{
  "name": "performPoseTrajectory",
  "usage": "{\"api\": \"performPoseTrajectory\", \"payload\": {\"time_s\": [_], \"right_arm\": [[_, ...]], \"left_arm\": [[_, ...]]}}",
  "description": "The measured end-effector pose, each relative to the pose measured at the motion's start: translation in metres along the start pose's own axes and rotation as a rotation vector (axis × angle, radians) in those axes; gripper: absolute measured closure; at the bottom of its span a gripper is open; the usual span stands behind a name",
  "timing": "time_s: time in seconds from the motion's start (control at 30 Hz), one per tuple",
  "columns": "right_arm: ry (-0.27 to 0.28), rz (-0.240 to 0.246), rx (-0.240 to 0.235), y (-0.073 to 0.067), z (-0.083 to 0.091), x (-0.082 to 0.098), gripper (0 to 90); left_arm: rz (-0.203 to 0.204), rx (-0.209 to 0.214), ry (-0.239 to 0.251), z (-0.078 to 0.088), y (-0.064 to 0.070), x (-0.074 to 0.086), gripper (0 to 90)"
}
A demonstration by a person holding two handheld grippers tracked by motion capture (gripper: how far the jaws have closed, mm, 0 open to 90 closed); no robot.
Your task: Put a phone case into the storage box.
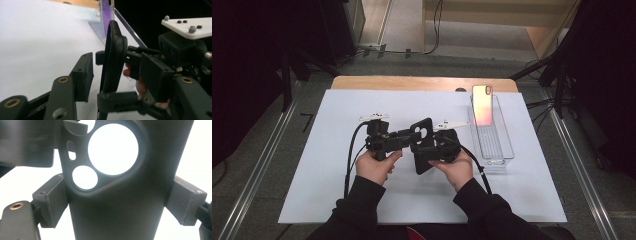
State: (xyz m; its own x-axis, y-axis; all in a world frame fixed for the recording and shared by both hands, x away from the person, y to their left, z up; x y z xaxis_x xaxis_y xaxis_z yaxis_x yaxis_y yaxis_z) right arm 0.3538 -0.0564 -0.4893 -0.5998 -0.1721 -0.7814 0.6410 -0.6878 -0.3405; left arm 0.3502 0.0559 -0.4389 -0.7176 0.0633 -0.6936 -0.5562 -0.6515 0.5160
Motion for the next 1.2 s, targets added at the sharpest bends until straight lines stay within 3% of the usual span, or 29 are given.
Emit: {"api": "performPoseTrajectory", "payload": {"time_s": [0.4,0.77,1.13,1.2], "right_arm": [[-0.014,-0.016,0.031,0.014,0.005,0.001,12.1],[-0.035,0.007,0.018,0.016,0.012,-0.001,12.1],[-0.049,0.027,-0.026,0.018,0.021,-0.005,12.1],[-0.052,0.037,-0.032,0.018,0.023,-0.006,12.1]], "left_arm": [[-0.003,0.02,-0.067,0.015,0.0,0.007,36.3],[-0.037,0.043,-0.159,0.024,-0.015,0.031,29.5],[-0.124,0.056,-0.256,0.032,-0.027,0.049,29.5],[-0.14,0.033,-0.249,0.033,-0.031,0.052,29.5]]}}
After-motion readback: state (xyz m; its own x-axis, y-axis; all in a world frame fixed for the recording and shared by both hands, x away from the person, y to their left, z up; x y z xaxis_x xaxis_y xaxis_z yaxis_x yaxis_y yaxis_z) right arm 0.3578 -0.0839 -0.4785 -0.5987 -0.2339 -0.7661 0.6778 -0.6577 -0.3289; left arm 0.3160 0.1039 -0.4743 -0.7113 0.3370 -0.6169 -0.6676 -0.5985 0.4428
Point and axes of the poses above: each handheld gripper's, and its own axes: z roughly backward along the jaws, x roughly out of its underside, y roughly to its right, the point moved 7 cm from there along -z, roughly forward along the jaws, and after that the axes turned 4 degrees about -x, right-handed, at the moved point
